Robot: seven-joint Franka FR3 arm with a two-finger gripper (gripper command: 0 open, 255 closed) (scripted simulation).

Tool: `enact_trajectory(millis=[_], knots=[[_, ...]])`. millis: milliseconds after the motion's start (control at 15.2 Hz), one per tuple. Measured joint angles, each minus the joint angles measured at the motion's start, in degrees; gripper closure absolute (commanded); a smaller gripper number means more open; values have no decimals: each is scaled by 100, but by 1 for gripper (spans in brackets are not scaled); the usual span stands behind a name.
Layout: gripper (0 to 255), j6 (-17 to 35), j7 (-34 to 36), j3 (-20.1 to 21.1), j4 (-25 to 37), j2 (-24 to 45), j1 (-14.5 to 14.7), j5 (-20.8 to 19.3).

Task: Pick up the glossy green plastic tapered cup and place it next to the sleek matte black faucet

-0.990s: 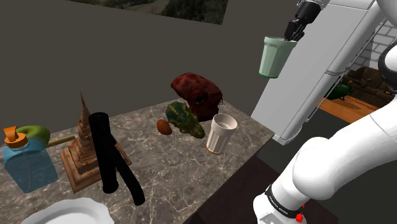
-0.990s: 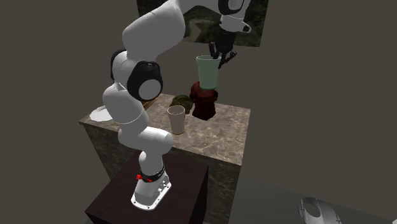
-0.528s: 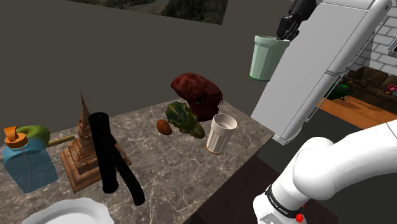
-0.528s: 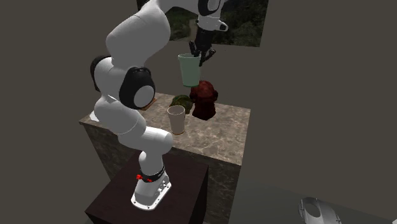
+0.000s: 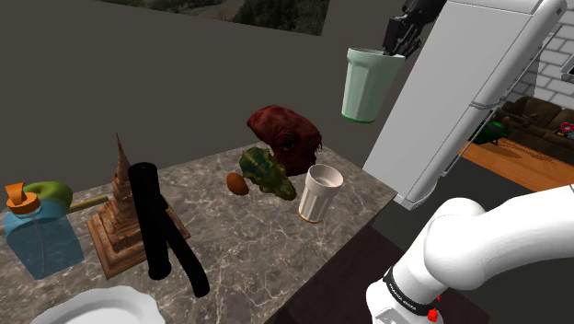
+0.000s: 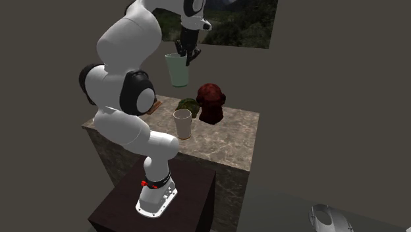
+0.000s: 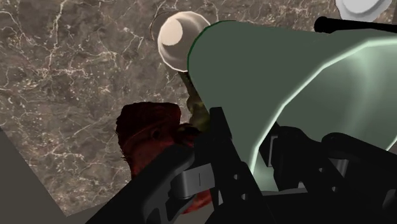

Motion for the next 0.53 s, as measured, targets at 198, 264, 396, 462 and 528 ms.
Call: enact_trajectory(millis=[198,264,396,462,528], knots=[[255,96,449,392,-151,-128,52,177],[255,151,596,522,-198,-145,73,241],[255,286,846,758,-368,-229,104,346],[255,332,966,864,-363,-204,126,401],[255,386,1108,992,-382,-200,149,463]])
